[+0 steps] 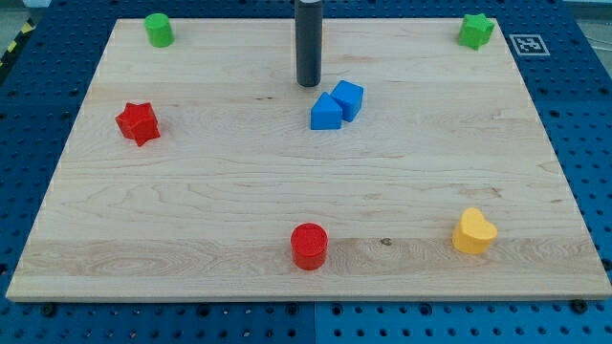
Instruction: Drag the blue cube to the bottom side slightly
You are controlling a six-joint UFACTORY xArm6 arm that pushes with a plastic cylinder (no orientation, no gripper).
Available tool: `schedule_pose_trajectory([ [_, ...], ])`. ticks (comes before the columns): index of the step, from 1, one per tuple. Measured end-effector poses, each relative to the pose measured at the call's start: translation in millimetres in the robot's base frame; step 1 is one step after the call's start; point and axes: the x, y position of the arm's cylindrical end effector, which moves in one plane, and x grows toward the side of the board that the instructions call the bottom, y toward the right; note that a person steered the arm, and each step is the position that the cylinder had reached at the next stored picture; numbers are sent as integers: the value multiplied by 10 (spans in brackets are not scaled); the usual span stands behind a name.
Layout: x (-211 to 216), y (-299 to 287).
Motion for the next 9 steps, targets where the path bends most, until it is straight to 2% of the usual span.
schedule_pose_trajectory([
  [3,139,5],
  [6,66,577],
  [9,330,590],
])
